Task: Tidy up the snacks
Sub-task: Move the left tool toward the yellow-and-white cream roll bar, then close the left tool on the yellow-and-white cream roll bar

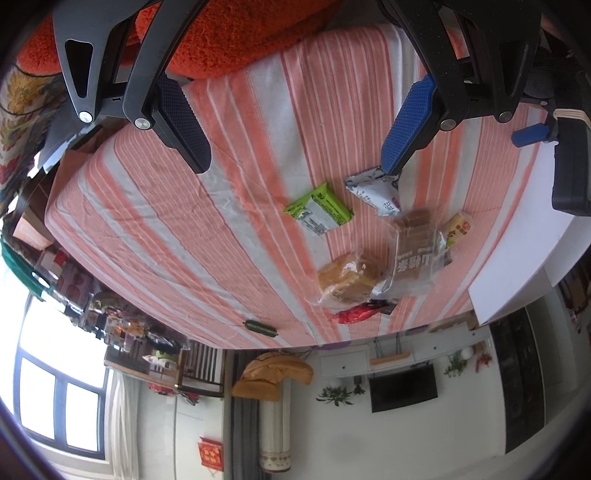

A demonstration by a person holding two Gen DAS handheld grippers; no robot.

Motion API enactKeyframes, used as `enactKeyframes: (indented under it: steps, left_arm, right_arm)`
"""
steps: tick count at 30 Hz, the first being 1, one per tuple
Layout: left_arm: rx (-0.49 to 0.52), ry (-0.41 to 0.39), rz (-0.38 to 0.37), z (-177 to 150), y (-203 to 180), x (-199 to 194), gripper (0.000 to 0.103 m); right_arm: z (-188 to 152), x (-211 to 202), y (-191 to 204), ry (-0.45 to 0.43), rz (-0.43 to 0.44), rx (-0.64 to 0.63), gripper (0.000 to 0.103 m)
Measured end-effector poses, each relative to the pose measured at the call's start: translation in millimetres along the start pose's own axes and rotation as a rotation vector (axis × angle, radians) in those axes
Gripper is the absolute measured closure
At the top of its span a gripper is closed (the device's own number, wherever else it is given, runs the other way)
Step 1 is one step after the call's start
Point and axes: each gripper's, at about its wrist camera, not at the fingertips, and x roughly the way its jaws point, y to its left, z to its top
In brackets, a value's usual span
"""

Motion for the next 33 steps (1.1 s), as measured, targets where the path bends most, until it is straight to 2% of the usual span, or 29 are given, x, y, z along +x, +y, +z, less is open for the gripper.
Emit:
enactKeyframes:
  steps: [10,13,15,18,23,26,28,30,32,33]
  left_arm:
    - [0.000,-0.005,-0.001,3,2,2,0.000]
    - [0.010,0.055,-0.015,8,4,3,0.000]
    - [-0.006,0.103,-0.077,14,11,1,0.000]
    - [-0.075,0.075,-0.169,22,33,-16,0.000]
    - [-0.104,0.037,-0.222,50,56,-28,0.002]
    - [-0.057,0.009,-0.204,80,54,-27,0.008]
    - [0.021,0.018,-0.142,100,45,-14,0.015]
    - [0.069,0.075,-0.079,116,40,10,0.039]
    - [0.085,0.130,-0.040,128,40,33,0.047]
    - [0.091,0.146,-0.031,134,41,44,0.047]
  right_arm:
    - [0,0,0,-0.001,0.000,0.001,0.008]
    - [1,1,-1,-0.001,0.009,0.012,0.008]
    - [1,1,-5,0.005,0.020,0.034,0.008]
    - [1,4,-10,0.016,0.035,0.062,0.008]
    - [1,6,-8,0.019,0.035,0.054,0.008]
    - [0,6,-8,0.019,0.033,0.050,0.008]
    - [0,6,-9,0.021,0.033,0.053,0.008]
    - [0,7,-9,0.021,0.032,0.056,0.008]
    - [0,6,-10,0.018,0.032,0.058,0.008]
    - [-1,5,-10,0.015,0.031,0.059,0.008]
